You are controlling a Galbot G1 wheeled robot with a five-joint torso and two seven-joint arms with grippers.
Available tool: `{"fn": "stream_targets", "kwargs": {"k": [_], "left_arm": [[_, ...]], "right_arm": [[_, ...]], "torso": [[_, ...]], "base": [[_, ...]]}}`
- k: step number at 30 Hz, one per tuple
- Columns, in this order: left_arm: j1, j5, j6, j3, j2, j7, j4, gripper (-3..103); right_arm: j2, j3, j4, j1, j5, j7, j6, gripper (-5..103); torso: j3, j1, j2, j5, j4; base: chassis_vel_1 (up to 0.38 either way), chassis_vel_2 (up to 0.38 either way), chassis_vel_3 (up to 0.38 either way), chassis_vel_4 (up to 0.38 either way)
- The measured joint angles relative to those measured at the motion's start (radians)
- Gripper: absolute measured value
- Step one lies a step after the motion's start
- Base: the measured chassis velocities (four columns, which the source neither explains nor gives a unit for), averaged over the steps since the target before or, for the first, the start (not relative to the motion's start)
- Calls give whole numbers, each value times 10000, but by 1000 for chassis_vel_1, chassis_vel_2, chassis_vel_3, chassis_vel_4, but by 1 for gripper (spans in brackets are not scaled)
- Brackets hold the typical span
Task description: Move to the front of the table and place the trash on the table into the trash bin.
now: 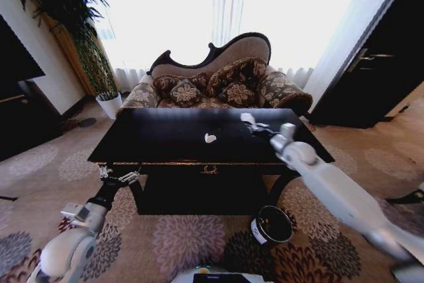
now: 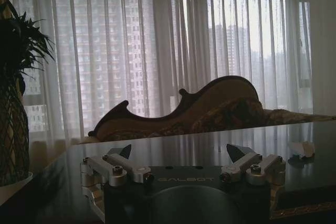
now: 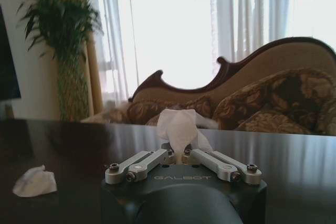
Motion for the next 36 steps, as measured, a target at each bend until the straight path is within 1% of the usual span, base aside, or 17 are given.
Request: {"fn": "stream_targets", "kwargs": {"k": [2, 3, 4, 8, 9, 11, 14, 17, 19, 20, 21, 26, 27, 31, 32, 35, 36], "left_arm": [[-1, 0, 0, -1, 0, -4, 0, 100], [-1, 0, 0, -1, 0, -4, 0, 100], [-1, 0, -1, -1, 0, -2, 0, 100], [0, 0, 0, -1, 1, -2, 0, 100], [0, 0, 0, -1, 1, -2, 0, 100], [-1, 0, -1, -1, 1, -2, 0, 100], [-1, 0, -1, -1, 1, -1, -1, 100], [-2, 0, -1, -1, 0, -2, 0, 100], [-1, 0, -1, -1, 1, -1, 0, 100], [-1, 0, -1, -1, 1, -1, 0, 100], [-1, 0, -1, -1, 0, -2, 0, 100], [-1, 0, 0, -1, 0, -1, 0, 100], [-1, 0, 0, -1, 0, -1, 0, 100], [-1, 0, 0, -1, 0, 0, 0, 100], [-1, 0, 0, -1, 0, 0, 0, 100], [-1, 0, 2, 0, 1, -3, 0, 100], [-1, 0, 2, 0, 1, -3, 0, 100]], "right_arm": [[308, 1235, 691, -1281, -94, -135, 142, 1], [308, 1235, 691, -1281, -94, -135, 142, 1], [573, 1885, 1008, -1948, -232, -212, 256, 1], [1447, 3361, 1624, -3675, -1010, -612, 746, 1], [1447, 3361, 1624, -3675, -1010, -612, 746, 1], [1943, 4067, 1867, -4472, -1322, -825, 1026, 1], [2228, 4463, 1952, -4873, -1510, -1000, 1228, 1], [3309, 5434, 2055, -5982, -2154, -1759, 2207, 1], [3857, 5660, 2000, -6466, -2256, -1987, 2674, 1], [3857, 5660, 2000, -6466, -2256, -1987, 2674, 1], [4229, 5763, 1907, -6741, -2350, -2098, 3022, 1], [5433, 5738, 1180, -7163, -2772, -2426, 3930, 1], [5433, 5738, 1180, -7163, -2772, -2426, 3930, 1], [5786, 5263, -618, -6995, -3082, -3011, 5045, 1], [5786, 5263, -618, -6995, -3082, -3011, 5045, 1], [5795, 4785, -2830, -6449, -3449, -3192, 5832, 1], [5795, 4785, -2830, -6449, -3449, -3192, 5832, 1]], "torso": [[-1, 0, 1, -7, -1], [-1, 0, 1, -7, -1], [-1, 0, 2, -6, -2], [-1, -1, 2, -5, 2], [-1, -1, 2, -5, 2], [0, 0, 2, -7, 0], [0, 0, 3, -5, 0], [0, -1, 2, -9, 1], [0, -1, 3, -8, -1], [0, -1, 3, -8, -1], [0, -1, 2, -7, -1], [0, -1, 2, -11, 0], [0, -1, 2, -11, 0], [0, 0, 1, -9, 1], [0, 0, 1, -9, 1], [1, 1, 0, -2, 0], [1, 1, 0, -2, 0]], "base": [[0, 0, 0, 0], [0, 0, 0, 0], [0, 0, 0, 0], [0, 0, 0, 0], [0, 0, 0, 0], [0, 0, 0, 0], [0, 0, 0, 0], [0, 0, 0, 0], [0, 0, 0, 0], [0, 0, 0, 0], [0, 0, 0, 0], [0, 0, 0, 0], [0, 0, 0, 0], [0, 0, 0, 0], [0, 0, 0, 0], [0, 0, 0, 0], [0, 0, 0, 0]]}}
